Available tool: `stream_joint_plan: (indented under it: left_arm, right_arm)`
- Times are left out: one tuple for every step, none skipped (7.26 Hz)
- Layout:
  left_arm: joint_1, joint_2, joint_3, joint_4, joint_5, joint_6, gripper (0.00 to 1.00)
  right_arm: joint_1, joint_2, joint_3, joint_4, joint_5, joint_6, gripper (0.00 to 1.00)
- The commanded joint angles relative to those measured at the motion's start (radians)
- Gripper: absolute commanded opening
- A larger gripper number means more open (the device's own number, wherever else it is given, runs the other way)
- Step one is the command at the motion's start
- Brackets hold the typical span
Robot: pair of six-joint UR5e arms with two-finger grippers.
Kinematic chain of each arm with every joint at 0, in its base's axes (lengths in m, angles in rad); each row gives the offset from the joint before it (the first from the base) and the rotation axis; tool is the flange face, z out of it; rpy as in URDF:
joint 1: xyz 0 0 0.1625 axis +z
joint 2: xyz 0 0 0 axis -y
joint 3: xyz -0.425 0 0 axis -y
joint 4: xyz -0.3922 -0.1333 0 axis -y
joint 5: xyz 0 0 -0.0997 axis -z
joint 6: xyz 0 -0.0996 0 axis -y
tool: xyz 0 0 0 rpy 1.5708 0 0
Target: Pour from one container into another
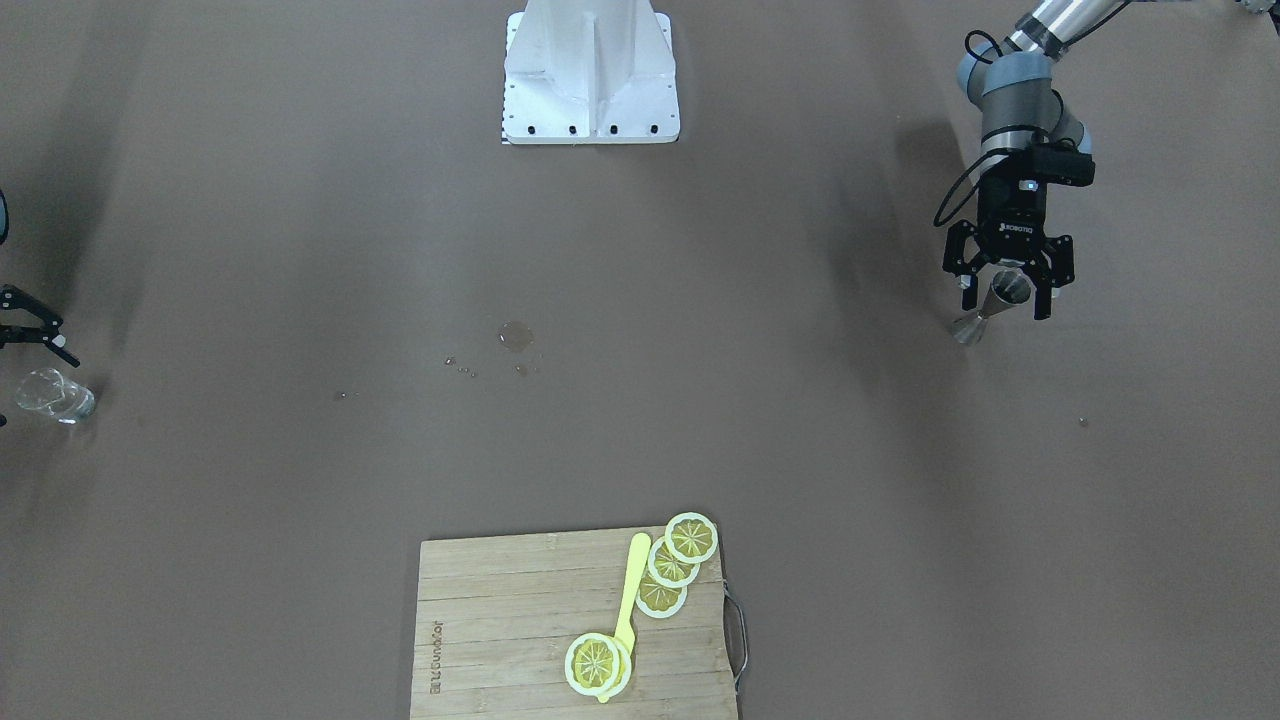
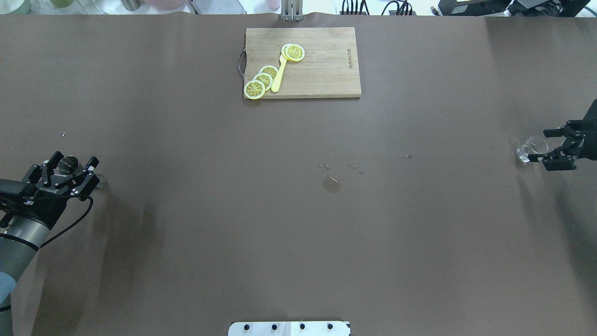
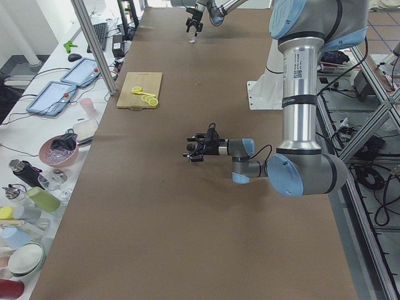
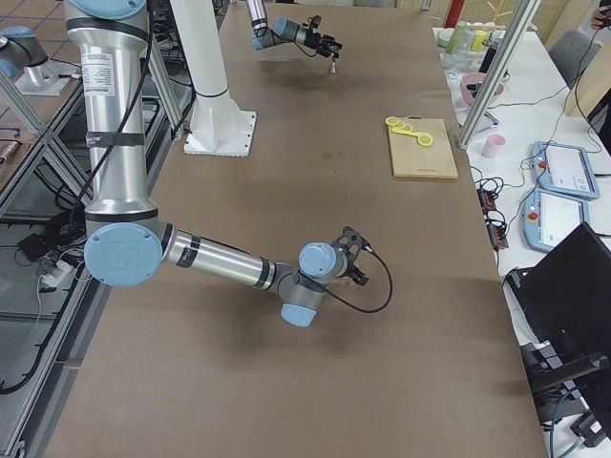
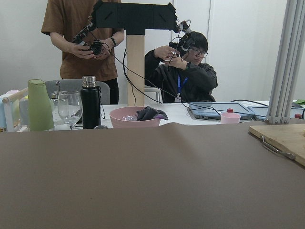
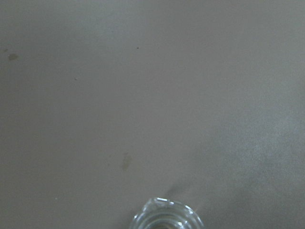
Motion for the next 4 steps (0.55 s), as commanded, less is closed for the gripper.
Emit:
stream_joint_plan:
  left_arm:
    - [0.016,-0.029,0.058,-0.016,0.03,-0.002,0.95]
    - [0.027,-0.045,0.084,-0.018,0.048,-0.002,0.95]
    - [0.036,-0.049,0.096,-0.035,0.05,-0.002,0.95]
    - [0.041,-0.051,0.103,-0.036,0.051,-0.002,0.93]
  right_arm:
    - [-0.003,0.028,-0.06,0.049,0.0,0.001,1.0]
    - [-0.003,0.03,-0.062,0.049,0.005,0.003,1.0]
    - [-0.007,0.03,-0.06,0.049,0.006,0.004,0.98]
    - [-0.01,0.043,-0.063,0.049,0.006,0.006,0.98]
